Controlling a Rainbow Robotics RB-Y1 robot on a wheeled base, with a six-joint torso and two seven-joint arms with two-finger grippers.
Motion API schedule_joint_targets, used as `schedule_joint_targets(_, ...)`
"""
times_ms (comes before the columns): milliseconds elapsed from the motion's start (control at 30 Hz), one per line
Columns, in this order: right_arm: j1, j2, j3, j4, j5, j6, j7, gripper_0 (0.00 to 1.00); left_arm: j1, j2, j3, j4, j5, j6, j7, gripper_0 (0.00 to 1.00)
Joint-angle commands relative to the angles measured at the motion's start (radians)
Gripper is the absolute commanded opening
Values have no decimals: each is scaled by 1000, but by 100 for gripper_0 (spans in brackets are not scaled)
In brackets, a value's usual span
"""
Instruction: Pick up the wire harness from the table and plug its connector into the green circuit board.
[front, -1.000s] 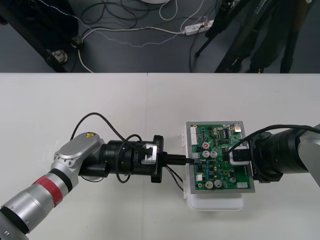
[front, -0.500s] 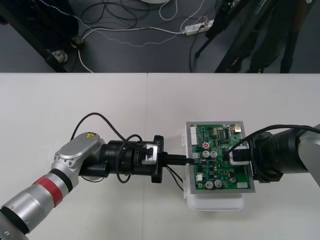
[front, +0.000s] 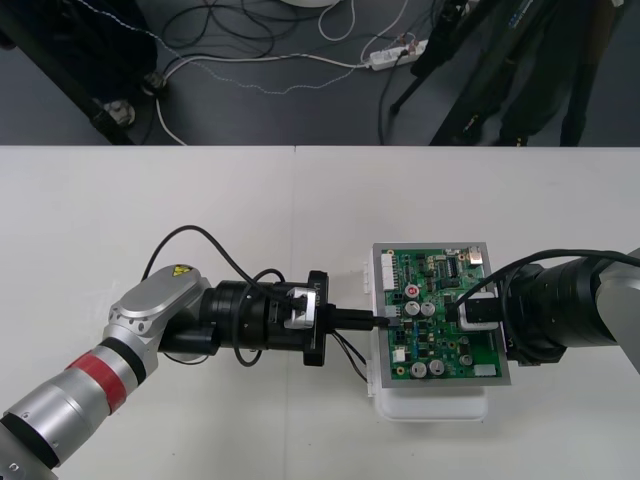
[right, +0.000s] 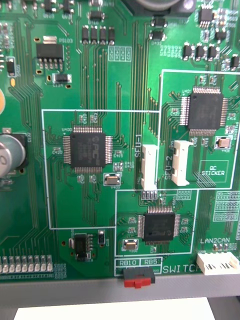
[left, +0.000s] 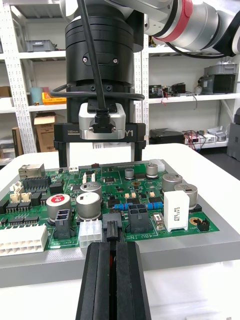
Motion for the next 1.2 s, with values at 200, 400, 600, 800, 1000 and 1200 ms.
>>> schedule_joint_targets(200, -19, 22, 18, -36, -31, -2, -35, 100, 1, -67, -18, -42, 15, 60, -78, 0)
schedule_joint_targets(400, -19, 22, 19, -36, -40, -2, -40, 100, 3, -73, -18, -42, 14, 65, -78, 0)
schedule_joint_targets(600, -23, 25, 27, -36, -54, -2, -41, 100, 4, -86, -18, -42, 12, 68, -77, 0)
schedule_joint_targets(800, -28, 25, 29, -36, -61, -2, -40, 100, 6, -93, -18, -40, 12, 71, -77, 0)
schedule_joint_targets(1000, -28, 25, 29, -36, -60, -2, -40, 100, 6, -90, -17, -40, 12, 71, -75, 0)
schedule_joint_targets(1200, -31, 25, 29, -36, -55, -2, -36, 100, 6, -89, -17, -42, 12, 74, -77, 0)
